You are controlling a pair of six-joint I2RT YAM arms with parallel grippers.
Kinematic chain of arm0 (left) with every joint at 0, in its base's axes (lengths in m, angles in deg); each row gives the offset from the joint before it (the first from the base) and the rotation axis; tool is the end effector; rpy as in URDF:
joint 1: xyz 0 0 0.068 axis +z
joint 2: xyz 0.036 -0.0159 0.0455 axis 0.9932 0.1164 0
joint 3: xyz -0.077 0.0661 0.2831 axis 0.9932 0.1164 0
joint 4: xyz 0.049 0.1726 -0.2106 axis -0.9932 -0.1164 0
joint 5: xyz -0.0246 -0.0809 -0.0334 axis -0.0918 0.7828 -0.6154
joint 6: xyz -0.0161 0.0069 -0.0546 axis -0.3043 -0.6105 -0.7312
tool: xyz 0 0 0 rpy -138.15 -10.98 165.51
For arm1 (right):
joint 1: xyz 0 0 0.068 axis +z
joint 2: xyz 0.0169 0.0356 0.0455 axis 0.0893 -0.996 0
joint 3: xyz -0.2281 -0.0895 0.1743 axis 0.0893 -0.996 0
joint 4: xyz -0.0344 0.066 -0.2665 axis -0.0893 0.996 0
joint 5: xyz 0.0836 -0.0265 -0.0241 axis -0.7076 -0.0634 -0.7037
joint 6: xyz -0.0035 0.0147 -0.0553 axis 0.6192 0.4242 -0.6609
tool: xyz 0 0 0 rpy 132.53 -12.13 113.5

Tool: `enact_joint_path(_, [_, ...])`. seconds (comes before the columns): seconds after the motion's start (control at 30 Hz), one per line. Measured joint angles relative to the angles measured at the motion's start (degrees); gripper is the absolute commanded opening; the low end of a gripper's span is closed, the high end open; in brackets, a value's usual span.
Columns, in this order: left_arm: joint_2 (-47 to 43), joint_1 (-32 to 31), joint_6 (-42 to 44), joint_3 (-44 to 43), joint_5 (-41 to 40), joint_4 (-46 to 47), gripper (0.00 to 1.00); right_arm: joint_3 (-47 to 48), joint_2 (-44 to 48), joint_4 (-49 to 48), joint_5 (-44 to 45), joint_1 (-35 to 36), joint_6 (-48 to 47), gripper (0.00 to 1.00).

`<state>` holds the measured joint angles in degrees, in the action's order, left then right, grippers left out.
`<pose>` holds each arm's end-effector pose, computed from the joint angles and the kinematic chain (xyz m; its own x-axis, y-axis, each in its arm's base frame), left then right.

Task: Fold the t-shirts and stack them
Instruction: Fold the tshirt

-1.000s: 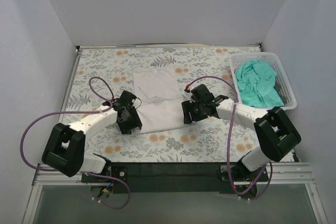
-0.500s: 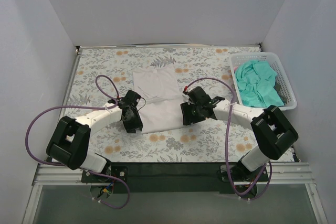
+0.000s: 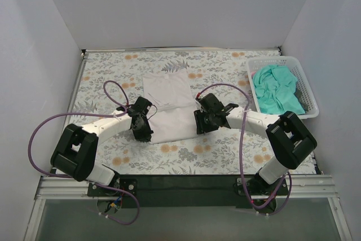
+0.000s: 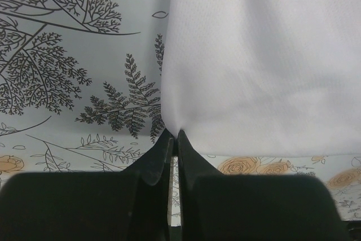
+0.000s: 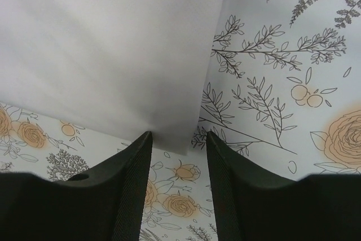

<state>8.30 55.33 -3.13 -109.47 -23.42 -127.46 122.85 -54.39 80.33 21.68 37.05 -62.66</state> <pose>0.2204 -0.1159 0.1704 -0.5552 -0.8304 -0.0474 -0.8095 0.5526 -0.1986 0.2405 0.2179 0.1857 -0.8367 -0.2251 -0.4993 -0.3700 0.9044 0.2124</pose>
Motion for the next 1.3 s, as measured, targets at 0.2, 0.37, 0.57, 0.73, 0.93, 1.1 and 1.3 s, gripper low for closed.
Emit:
enact_joint_path(0.2, [0.0,0.0,0.1,0.0,0.0,0.0,0.0,1.0,-1.6,0.1,2.5,1.2,0.9,0.4])
enact_joint_path(0.37, [-0.1,0.0,0.2,0.0,0.0,-0.1,0.0,2.4,-2.8,0.8,5.0,2.8,1.6,0.39])
enact_joint_path(0.57, [-0.3,0.0,0.3,0.0,0.0,-0.3,0.0,4.4,-4.5,3.2,9.0,5.2,2.5,0.34])
enact_joint_path(0.73, [-0.6,0.0,0.3,0.0,0.0,-1.0,0.0,5.2,-5.3,4.4,9.7,5.7,3.2,0.35])
enact_joint_path(0.93, [-1.2,0.0,0.4,0.0,0.0,-1.9,0.0,4.3,-5.0,4.0,9.2,5.8,3.7,0.21])
enact_joint_path(1.1, [-1.4,0.0,0.6,-0.3,0.0,-2.4,0.0,3.7,-4.7,2.8,7.7,5.9,3.9,0.01])
enact_joint_path(1.3, [-3.1,-0.1,0.7,-1.3,0.9,-3.8,0.0,2.5,-3.3,2.6,6.6,5.9,3.0,0.01])
